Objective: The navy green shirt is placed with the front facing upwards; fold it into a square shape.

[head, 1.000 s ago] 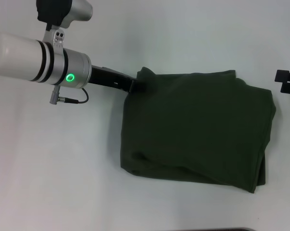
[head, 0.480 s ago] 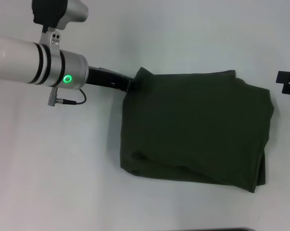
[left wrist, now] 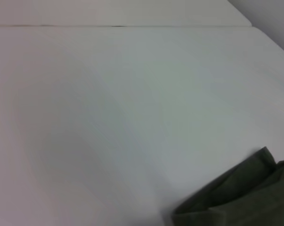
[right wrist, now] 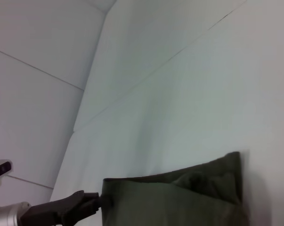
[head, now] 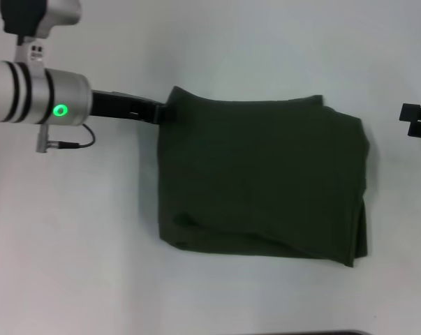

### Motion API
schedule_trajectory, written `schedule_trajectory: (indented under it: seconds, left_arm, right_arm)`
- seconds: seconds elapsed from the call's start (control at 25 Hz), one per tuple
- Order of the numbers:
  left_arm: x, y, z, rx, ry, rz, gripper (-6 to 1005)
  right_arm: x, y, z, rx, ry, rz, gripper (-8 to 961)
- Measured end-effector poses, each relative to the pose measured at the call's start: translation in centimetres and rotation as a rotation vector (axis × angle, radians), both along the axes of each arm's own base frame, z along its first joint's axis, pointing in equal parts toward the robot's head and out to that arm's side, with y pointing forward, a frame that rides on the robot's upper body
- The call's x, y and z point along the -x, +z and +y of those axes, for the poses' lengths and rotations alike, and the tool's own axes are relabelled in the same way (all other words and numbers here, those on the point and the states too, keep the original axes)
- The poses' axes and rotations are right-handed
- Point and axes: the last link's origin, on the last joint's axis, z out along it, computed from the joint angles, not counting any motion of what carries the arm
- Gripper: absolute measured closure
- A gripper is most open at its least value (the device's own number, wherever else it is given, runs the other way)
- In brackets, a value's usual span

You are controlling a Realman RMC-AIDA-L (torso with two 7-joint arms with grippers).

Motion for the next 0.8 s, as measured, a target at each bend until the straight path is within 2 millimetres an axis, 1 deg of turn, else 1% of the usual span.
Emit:
schedule_trajectory:
  seconds: [0.32, 0.56, 0.72, 0.8]
  left_arm:
    - [2.1, 2.1, -0.4, -0.001, 0.04, 0.006, 968]
    - [3.7, 4.4, -0.9, -0.005, 0.054, 0.012, 943]
    - [4.5, 5.6, -1.0, -0.01, 0.063, 0.013, 926]
    - [4.5, 5.6, -1.0, -0.01, 0.063, 0.013, 918]
  right_arm:
    - [0.4, -0.3, 0.3, 0.01, 0.012, 0.004, 96]
    - [0.6, -0.4, 0.6, 0.013, 0.019, 0.007, 95]
    - [0.9, -0.5, 0.8, 0.015, 0.03, 0.008, 95]
    - [1.1, -0.6, 1.0, 0.018, 0.036, 0.008, 95]
